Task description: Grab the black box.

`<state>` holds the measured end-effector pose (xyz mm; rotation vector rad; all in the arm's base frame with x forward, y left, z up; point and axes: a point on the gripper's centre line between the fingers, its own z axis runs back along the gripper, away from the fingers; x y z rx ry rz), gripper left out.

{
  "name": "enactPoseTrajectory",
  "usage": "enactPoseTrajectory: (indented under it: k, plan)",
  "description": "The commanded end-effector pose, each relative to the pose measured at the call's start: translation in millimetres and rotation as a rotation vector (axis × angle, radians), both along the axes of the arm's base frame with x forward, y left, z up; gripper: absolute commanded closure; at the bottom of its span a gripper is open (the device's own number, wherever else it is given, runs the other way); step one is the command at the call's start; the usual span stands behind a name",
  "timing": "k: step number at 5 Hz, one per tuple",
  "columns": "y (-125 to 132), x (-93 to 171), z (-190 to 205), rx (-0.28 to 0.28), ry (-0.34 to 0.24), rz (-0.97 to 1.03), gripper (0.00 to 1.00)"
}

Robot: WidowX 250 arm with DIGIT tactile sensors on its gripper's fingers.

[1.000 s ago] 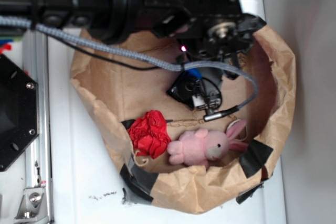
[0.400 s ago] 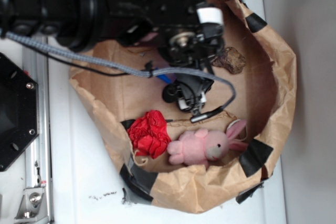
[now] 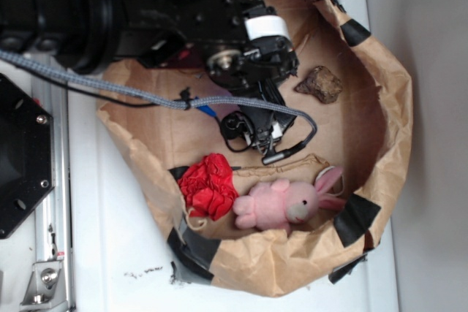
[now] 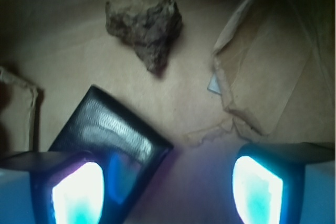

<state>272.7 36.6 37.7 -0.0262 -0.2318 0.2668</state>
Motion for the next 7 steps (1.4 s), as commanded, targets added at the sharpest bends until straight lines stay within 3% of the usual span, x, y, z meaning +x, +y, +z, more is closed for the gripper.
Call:
enactPoseTrajectory:
  k: [1,3,6,7]
  plan:
    - [-8,9,-16,0.015,-0.045,0.007,0.0]
    - [-30,15,-14,-0.035,-0.045,-0.014,0.0]
    - [-45,1,-18,-0.072,0.014,-0.117,0.0]
    - [-43,4,-18,-0.088,0.021,-0.09,1.0]
